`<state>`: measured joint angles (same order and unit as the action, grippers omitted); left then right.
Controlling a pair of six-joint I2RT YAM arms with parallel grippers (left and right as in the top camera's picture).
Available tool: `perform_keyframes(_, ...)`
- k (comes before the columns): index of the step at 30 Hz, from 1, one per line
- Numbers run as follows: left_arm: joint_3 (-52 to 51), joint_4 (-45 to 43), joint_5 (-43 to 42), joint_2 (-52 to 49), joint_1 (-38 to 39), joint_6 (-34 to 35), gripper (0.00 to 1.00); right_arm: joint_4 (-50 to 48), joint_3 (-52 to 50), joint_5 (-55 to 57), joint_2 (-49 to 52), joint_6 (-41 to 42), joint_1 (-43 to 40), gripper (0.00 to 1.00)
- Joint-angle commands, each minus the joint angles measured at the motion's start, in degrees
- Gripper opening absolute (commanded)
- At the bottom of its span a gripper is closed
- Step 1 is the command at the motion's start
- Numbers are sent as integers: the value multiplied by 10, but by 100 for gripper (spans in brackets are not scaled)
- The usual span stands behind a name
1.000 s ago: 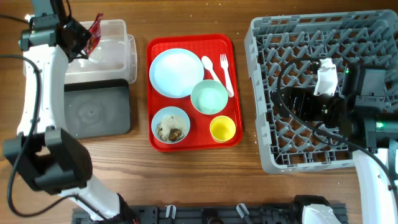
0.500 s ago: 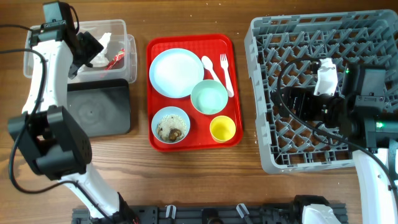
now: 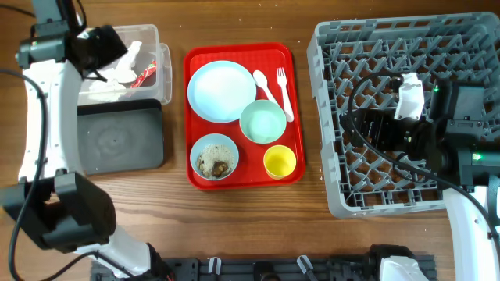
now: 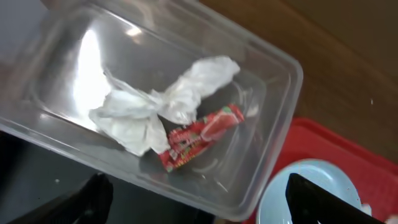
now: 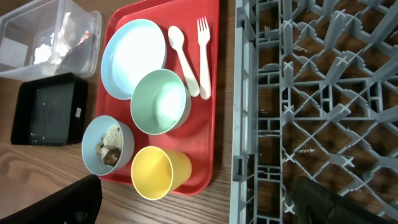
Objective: Sort waste into correct bins and load items into the dishwasher rack
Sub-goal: 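Carry the tissue and wrapper left and drop them into the clear bin, then grasp the blue bowl of rice with the left gripper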
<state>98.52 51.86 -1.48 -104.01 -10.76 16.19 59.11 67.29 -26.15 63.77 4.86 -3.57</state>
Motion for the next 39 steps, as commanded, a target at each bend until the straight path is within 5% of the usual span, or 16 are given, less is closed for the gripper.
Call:
perform_keyframes(1, 1, 32, -51, 32, 36, -25, 92, -3, 6, -5, 2, -4, 0, 100)
perform_keyframes(9, 1, 227, -49, 176, 145, 55, 100, 0, 6, -5, 2, -4, 0, 100)
perform_keyframes(16, -20, 341, -47, 189, 250, 118, 99, 0, 6, -5, 2, -4, 0, 100)
perform_keyframes(22, -143, 234, -45, 188, 364, 144, 97, 1, 6, -5, 2, -4, 0, 100)
perform_keyframes(24, -203, 170, -45, 187, 389, 148, 89, 1, 6, -5, 2, -4, 0, 100)
perform_keyframes(33, -369, -18, -32, 145, 403, 175, 70, 3, 6, -5, 2, -3, 0, 100)
perform_keyframes(39, -383, -76, -22, 87, 422, 173, 63, 5, 6, -5, 2, -3, 0, 100)
